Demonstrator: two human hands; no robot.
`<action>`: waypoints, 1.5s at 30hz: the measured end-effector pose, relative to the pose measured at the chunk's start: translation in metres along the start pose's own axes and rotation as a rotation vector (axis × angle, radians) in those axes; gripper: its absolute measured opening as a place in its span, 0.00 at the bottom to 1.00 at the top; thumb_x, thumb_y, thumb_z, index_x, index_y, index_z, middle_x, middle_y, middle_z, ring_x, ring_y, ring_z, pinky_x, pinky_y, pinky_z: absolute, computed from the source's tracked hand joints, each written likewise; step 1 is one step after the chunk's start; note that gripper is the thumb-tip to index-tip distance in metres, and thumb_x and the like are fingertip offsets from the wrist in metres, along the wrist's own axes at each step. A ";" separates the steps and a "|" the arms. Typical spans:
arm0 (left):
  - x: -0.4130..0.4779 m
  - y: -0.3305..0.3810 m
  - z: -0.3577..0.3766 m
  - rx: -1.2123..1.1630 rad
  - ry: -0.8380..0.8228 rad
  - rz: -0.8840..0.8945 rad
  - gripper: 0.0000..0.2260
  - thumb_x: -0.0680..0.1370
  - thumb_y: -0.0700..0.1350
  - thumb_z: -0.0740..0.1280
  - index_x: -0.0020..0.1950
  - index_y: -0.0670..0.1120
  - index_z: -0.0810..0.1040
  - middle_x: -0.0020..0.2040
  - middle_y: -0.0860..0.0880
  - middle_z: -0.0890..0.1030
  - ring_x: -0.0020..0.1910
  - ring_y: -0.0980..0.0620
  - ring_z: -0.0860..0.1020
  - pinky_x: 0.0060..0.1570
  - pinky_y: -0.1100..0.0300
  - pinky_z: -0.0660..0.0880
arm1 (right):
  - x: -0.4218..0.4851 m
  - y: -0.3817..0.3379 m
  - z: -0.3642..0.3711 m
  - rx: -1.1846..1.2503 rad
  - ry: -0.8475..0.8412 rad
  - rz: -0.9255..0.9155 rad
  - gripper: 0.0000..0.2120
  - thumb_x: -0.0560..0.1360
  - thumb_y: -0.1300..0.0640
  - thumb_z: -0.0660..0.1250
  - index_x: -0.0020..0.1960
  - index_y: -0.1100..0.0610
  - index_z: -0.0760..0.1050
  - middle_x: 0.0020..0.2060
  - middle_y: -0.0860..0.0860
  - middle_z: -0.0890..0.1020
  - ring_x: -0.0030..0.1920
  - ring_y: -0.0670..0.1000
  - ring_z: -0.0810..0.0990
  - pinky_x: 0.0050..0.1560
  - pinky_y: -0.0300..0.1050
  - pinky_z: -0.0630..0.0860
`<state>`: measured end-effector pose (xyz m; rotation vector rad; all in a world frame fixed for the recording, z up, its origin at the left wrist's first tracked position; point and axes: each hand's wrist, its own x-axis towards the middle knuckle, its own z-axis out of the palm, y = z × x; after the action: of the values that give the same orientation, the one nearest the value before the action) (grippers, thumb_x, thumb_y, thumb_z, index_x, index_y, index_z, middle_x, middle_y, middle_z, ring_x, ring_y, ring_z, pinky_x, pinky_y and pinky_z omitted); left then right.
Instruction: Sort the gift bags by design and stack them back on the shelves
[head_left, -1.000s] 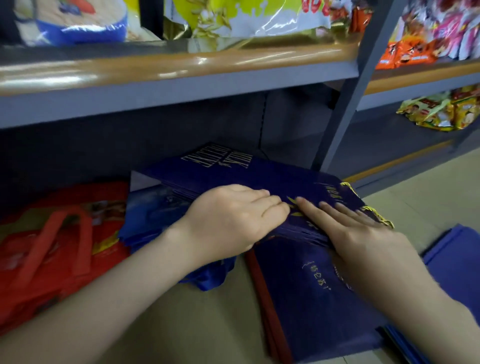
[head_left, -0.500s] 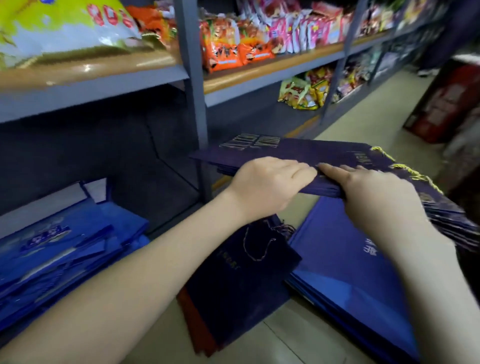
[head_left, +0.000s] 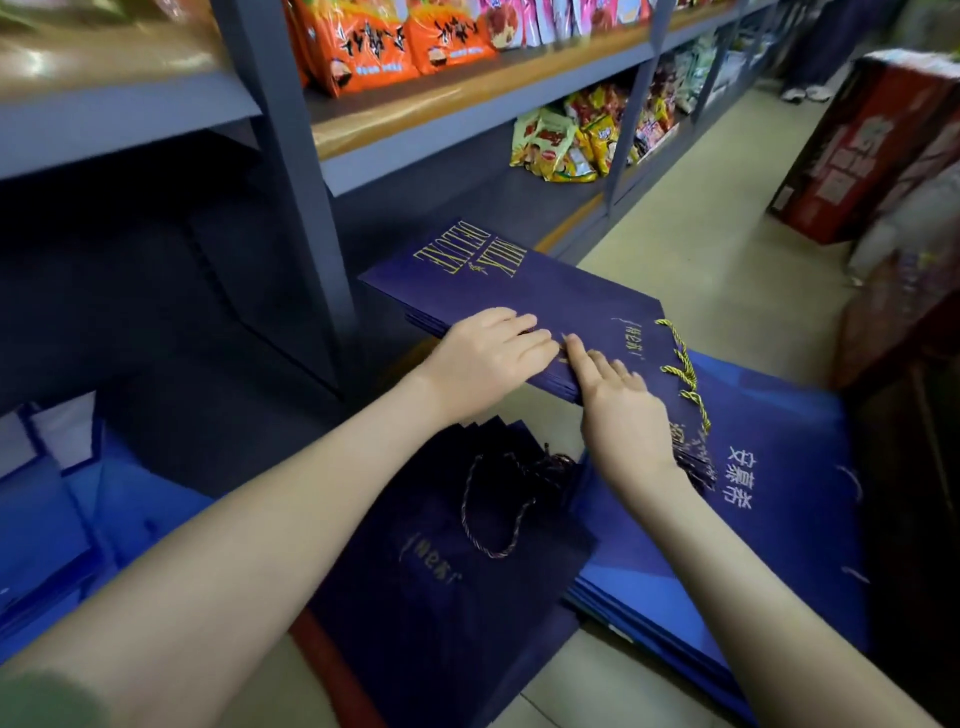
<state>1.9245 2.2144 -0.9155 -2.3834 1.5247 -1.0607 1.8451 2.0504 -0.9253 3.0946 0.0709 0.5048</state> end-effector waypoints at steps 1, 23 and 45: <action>0.000 -0.007 0.009 0.025 -0.028 -0.019 0.15 0.78 0.36 0.56 0.53 0.40 0.82 0.49 0.42 0.84 0.51 0.43 0.82 0.54 0.51 0.77 | 0.011 -0.003 0.008 -0.009 0.032 0.010 0.29 0.68 0.72 0.52 0.69 0.64 0.70 0.50 0.63 0.81 0.46 0.65 0.81 0.44 0.56 0.79; -0.071 -0.051 0.121 0.077 -0.663 -0.411 0.20 0.72 0.41 0.56 0.58 0.46 0.82 0.56 0.49 0.82 0.58 0.51 0.79 0.65 0.53 0.70 | 0.053 0.013 0.122 1.427 -0.459 0.745 0.57 0.58 0.26 0.70 0.75 0.34 0.38 0.77 0.42 0.43 0.77 0.48 0.42 0.74 0.61 0.48; -0.094 -0.010 0.115 -0.148 -0.835 -0.436 0.39 0.78 0.38 0.61 0.77 0.45 0.35 0.78 0.43 0.40 0.77 0.45 0.42 0.72 0.41 0.43 | 0.069 -0.046 0.196 1.502 -0.141 0.820 0.59 0.53 0.31 0.78 0.75 0.36 0.47 0.76 0.45 0.58 0.73 0.52 0.64 0.69 0.59 0.66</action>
<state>1.9794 2.2685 -1.0431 -2.7676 0.8240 0.0826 1.9702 2.0997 -1.0896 4.4412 -1.5736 0.2006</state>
